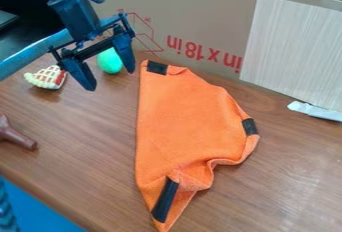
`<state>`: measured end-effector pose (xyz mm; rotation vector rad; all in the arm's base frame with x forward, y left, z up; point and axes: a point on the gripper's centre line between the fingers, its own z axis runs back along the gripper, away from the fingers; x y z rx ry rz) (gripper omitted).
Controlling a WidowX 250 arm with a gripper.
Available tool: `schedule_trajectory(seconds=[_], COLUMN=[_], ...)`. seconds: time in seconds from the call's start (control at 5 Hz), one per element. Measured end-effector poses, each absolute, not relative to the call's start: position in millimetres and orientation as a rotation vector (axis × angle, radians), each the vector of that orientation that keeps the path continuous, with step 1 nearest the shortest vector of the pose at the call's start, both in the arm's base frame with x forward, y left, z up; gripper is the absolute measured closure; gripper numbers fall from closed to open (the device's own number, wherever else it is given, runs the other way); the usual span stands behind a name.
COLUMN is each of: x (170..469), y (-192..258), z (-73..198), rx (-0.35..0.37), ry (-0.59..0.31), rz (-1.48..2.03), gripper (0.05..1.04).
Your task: Unfold from top right to bottom left
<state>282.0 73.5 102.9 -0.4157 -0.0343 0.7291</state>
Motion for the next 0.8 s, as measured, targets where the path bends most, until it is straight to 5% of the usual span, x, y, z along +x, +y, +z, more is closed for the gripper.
schedule_trajectory(seconds=[0.4, 0.8], x=[299, 334], y=[46, 1], z=[88, 75], rx=[-0.438, -0.348], ry=[-0.057, -0.130], rz=[0.642, 0.534], gripper=[0.083, 0.083])
